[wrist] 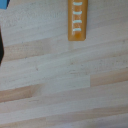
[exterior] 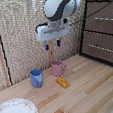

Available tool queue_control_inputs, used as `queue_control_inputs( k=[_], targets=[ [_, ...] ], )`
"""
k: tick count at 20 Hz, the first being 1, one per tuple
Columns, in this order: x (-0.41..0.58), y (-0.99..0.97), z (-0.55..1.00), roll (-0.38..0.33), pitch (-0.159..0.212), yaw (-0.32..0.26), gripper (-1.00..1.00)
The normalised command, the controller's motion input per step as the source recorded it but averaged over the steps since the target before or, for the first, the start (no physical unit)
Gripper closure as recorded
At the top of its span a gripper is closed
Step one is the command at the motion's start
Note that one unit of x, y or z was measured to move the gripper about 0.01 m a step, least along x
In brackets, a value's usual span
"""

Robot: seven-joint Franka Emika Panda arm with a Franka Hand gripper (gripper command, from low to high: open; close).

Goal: Kindly get your arm to the topmost drawer handle. Get a good grip on it, then softly pull to open it.

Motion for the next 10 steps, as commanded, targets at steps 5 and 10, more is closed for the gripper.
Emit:
queue_control_inputs(
  k=[5,10],
  targets=[
    [0.045,0.00,0.49,-0.246,0.000,-0.005,-1.00],
    [0.064,0.00,0.50,-0.258,0.000,-0.016,-1.00]
  ],
)
